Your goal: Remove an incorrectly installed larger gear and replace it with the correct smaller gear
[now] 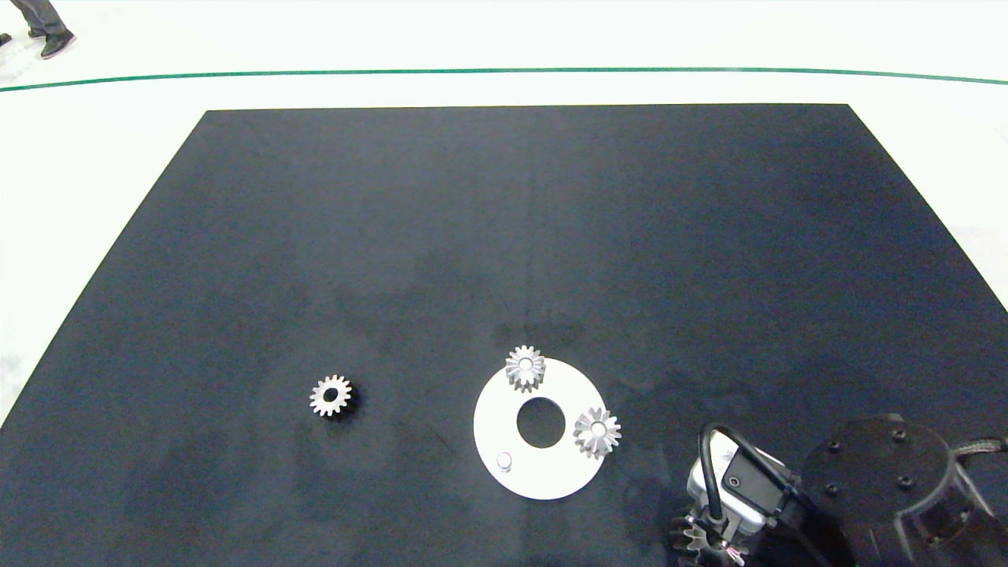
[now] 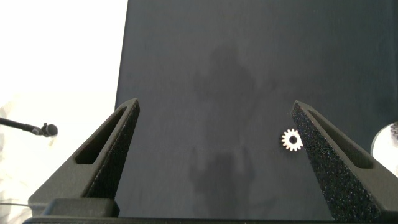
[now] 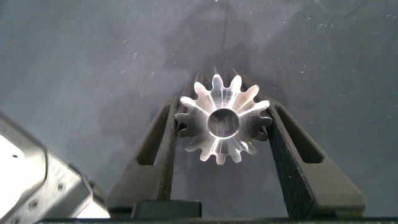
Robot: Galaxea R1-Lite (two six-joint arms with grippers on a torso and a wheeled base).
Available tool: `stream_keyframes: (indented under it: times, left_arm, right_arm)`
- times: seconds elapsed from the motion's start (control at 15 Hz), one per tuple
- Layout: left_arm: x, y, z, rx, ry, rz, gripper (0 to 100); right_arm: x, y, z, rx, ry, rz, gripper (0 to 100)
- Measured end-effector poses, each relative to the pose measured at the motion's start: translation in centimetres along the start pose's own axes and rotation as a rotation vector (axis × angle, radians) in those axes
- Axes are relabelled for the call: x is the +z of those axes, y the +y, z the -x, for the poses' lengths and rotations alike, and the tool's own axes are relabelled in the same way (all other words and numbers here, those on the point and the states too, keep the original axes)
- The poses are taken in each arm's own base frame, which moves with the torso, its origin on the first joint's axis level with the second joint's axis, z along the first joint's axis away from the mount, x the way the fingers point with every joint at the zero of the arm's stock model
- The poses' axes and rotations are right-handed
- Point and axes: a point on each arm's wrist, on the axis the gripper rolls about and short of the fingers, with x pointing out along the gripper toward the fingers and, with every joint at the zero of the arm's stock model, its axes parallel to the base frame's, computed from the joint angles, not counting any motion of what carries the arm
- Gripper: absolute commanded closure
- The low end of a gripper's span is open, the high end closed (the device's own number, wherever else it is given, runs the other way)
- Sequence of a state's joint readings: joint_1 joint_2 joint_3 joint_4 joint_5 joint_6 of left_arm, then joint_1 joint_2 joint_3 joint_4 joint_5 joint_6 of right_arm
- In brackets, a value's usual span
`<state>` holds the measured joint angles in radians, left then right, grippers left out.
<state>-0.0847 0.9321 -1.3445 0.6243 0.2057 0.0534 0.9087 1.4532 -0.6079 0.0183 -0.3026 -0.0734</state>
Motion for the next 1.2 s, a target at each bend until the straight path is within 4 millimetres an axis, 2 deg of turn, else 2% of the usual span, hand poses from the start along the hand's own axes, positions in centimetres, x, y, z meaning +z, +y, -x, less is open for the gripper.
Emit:
stream_keyframes:
  times: [0.13, 0.2, 0.53, 0.73, 0.87, 1.0, 1.2]
  left_arm:
    - [0.0, 0.0, 0.0, 0.0, 0.001, 0.0, 0]
    - [0.0, 0.0, 0.0, 0.0, 0.001, 0.0, 0]
    - [0.0, 0.0, -0.1, -0.004, 0.003, 0.0, 0]
    - [0.0, -0.2, -0.7, -0.036, 0.017, 0.0, 0]
    - [0.2, -0.8, -2.6, -0.092, 0.061, -0.01, 0]
    - [0.5, -2.1, -5.6, -0.176, 0.101, -0.031, 0]
    - [0.5, -6.3, -11.0, -0.318, 0.16, -0.068, 0]
  right_arm:
    - [-0.6, 0.3, -0.8, 0.001, 0.03, -0.013, 66]
    - [-0.7, 0.4, -1.1, 0.002, 0.041, -0.013, 0]
    - [-0.7, 0.3, -1.0, -0.003, 0.036, -0.011, 0]
    - [-0.3, -0.2, 1.4, -0.047, -0.063, -0.014, 0]
    - [-0.2, -1.2, 4.8, -0.071, -0.209, -0.02, 0]
    - [-0.1, -2.6, 9.1, -0.091, -0.403, -0.039, 0]
    - [0.0, -4.8, 15.7, -0.138, -0.685, -0.079, 0]
